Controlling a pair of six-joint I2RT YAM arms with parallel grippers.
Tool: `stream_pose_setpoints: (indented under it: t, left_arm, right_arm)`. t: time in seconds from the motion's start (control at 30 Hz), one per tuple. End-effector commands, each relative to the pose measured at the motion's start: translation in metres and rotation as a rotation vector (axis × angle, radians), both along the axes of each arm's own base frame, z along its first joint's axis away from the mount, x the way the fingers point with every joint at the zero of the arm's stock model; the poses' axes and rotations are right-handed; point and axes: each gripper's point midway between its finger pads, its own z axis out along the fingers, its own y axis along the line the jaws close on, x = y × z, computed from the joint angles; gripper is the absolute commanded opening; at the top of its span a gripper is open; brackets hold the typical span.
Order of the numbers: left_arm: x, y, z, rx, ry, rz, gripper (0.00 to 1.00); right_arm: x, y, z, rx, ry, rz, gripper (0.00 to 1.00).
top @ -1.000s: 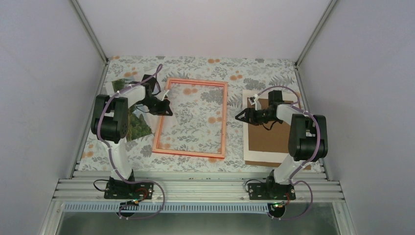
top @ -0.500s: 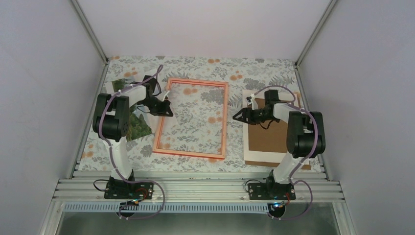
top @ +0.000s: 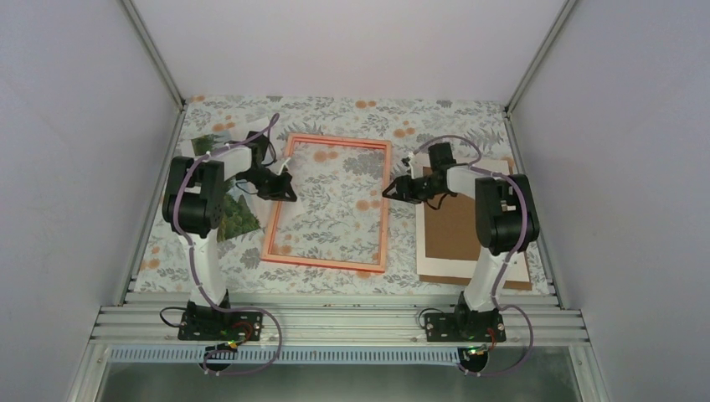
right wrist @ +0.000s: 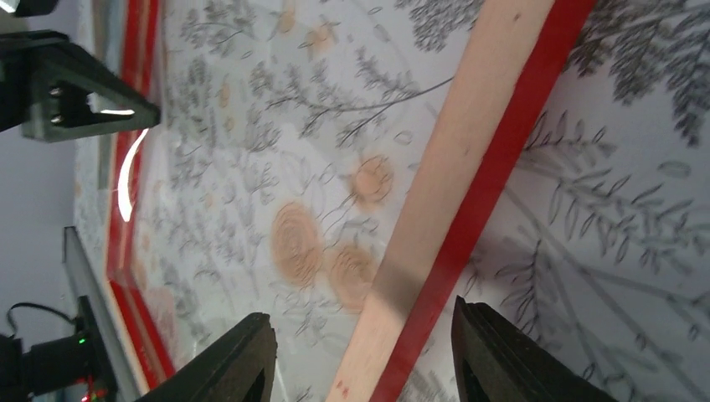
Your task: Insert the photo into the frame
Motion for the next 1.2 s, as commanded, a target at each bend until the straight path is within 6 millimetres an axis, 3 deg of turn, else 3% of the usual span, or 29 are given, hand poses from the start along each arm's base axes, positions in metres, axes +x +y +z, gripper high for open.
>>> stream_pose_setpoints:
  t: [0.0,0.33,0.53,0.6,0.77,0.97,1.17]
  left_arm:
    - [0.003,0.001,-0.015,0.020,0.028,0.005,0.02]
    - [0.020,-0.007,-0.023,-0.019,0.027,0.020,0.02]
    - [0.038,-0.021,0.008,-0.113,-0.018,0.017,0.02]
    - [0.038,-0.027,0.024,-0.161,-0.025,0.014,0.02]
    - [0.040,-0.043,0.077,-0.309,-0.065,0.006,0.02]
    - [0.034,-0.061,0.157,-0.528,-0.124,-0.037,0.02]
    - [0.022,-0.082,0.250,-0.757,-0.182,-0.114,0.02]
  right_arm:
    - [0.023,0.003,-0.010,-0.061,-0.008,-0.040,0.51]
    - [0.062,-0.015,-0.034,-0.200,0.001,-0.126,0.33]
    - [0.077,-0.024,-0.029,-0.181,-0.007,-0.151,0.31]
    - [0.078,-0.023,-0.019,-0.151,-0.018,-0.148,0.31]
    - [0.078,-0.017,0.020,-0.008,-0.055,-0.120,0.49]
    - [0.067,-0.032,0.067,0.144,-0.086,-0.093,0.74]
    - [0.049,-0.065,0.091,0.173,-0.110,-0.130,0.88]
